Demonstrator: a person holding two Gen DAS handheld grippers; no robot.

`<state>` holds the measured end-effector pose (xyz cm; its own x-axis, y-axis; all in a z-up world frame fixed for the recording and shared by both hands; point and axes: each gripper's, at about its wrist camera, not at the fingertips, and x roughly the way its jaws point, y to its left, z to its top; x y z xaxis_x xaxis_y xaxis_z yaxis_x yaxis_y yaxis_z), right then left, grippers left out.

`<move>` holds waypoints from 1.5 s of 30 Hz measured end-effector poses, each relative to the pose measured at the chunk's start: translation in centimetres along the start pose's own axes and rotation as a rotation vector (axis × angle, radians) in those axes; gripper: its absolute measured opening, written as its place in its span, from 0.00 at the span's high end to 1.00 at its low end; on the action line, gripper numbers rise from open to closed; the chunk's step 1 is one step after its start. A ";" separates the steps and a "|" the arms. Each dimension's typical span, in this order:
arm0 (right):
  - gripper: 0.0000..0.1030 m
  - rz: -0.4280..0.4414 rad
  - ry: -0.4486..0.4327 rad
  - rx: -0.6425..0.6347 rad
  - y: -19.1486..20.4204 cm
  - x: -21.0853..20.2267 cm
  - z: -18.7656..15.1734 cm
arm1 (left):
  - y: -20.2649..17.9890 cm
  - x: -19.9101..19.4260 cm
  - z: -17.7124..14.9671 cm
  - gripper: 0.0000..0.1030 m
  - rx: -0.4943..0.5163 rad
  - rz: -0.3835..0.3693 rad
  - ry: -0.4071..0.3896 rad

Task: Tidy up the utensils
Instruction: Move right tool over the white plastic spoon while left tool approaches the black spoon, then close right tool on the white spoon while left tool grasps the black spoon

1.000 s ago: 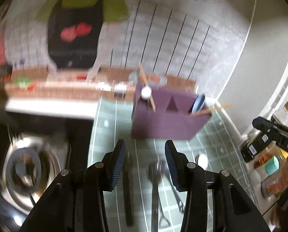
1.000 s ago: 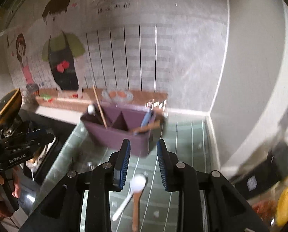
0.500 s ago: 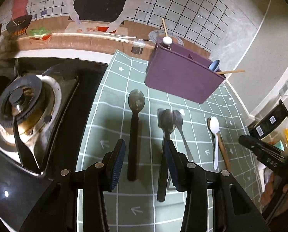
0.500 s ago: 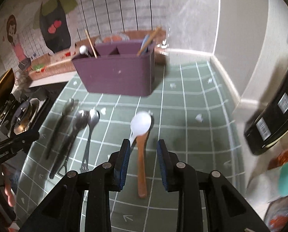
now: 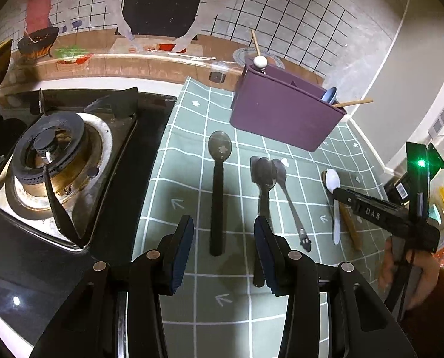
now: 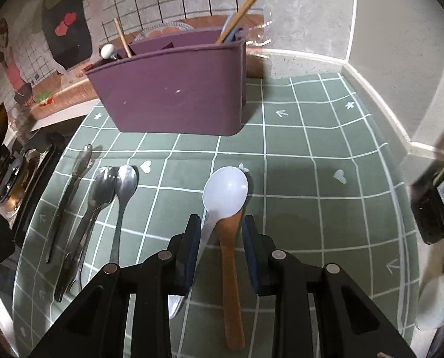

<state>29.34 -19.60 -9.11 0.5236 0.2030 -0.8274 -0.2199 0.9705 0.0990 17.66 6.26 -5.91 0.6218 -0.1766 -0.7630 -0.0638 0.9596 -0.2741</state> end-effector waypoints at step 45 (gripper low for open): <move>0.74 0.056 -0.049 -0.008 -1.4 -2.6 -0.2 | -5.0 7.6 4.4 0.68 0.115 -0.004 0.069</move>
<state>28.11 -21.52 -7.17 0.5497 0.2628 -0.7930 -0.2559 0.9566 0.1396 26.11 1.08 -7.75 0.5666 -0.1916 -0.8014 0.0312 0.9769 -0.2115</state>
